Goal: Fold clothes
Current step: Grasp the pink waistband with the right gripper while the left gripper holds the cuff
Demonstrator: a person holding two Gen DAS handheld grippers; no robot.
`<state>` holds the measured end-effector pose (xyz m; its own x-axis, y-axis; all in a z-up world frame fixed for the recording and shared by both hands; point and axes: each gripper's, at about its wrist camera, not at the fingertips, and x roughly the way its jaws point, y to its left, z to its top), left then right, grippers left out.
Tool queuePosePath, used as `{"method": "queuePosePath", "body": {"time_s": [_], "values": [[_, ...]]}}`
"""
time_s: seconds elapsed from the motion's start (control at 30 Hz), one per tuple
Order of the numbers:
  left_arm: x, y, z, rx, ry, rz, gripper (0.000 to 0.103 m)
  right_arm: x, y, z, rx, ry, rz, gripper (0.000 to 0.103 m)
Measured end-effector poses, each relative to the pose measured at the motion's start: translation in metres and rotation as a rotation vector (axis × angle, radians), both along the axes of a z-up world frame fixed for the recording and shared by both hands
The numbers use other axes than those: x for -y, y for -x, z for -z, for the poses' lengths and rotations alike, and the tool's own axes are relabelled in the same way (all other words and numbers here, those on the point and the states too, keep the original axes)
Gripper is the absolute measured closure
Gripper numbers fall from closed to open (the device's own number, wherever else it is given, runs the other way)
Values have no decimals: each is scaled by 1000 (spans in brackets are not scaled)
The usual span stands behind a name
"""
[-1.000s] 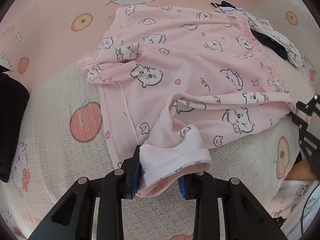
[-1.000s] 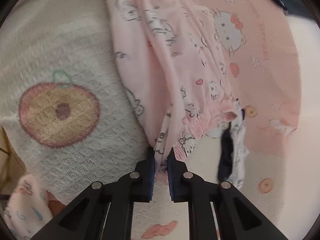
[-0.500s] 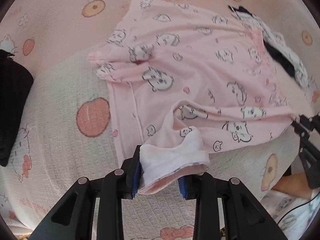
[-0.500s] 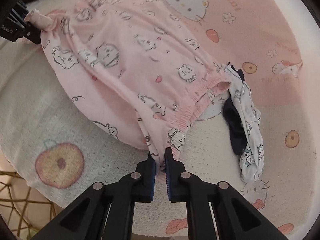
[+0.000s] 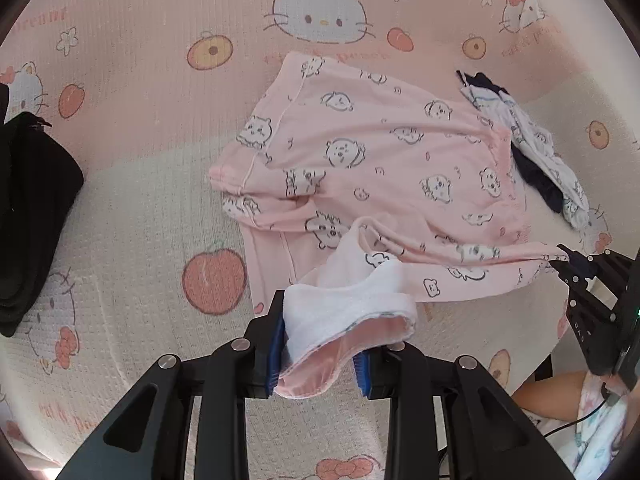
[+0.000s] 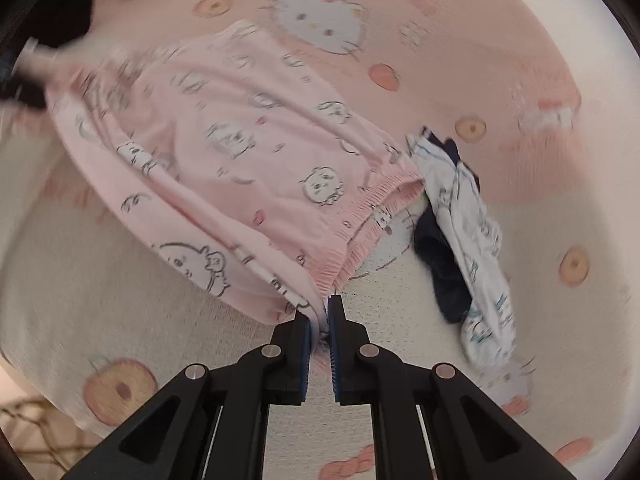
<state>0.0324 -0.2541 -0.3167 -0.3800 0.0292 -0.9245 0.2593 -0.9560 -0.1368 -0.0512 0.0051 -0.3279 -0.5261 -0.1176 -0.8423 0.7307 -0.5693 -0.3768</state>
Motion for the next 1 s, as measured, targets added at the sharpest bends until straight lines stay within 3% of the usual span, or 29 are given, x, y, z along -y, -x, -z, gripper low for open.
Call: {"method": "queuePosePath", "body": {"time_s": [0.23, 0.6, 0.7, 0.8, 0.87, 0.93, 0.97, 1.0], "values": [[13, 12, -15, -40, -37, -10, 77, -17, 41, -12, 225, 195, 153, 95], [46, 36, -26, -116, -79, -73, 79, 15, 66, -14, 205, 134, 139, 95], [58, 40, -16, -105, -162, -100, 91, 25, 72, -14, 195, 104, 130, 95], [69, 48, 2, -31, -207, -148, 91, 31, 80, -9, 224, 89, 141, 95], [80, 46, 17, 17, -319, -195, 90, 33, 84, -9, 255, 113, 145, 95], [89, 42, 28, 28, -405, -243, 86, 34, 85, -10, 290, 142, 139, 93], [92, 40, 31, 24, -424, -265, 78, 35, 86, -10, 303, 154, 133, 90], [94, 37, 31, 20, -418, -279, 66, 34, 87, -10, 315, 168, 136, 80]]}}
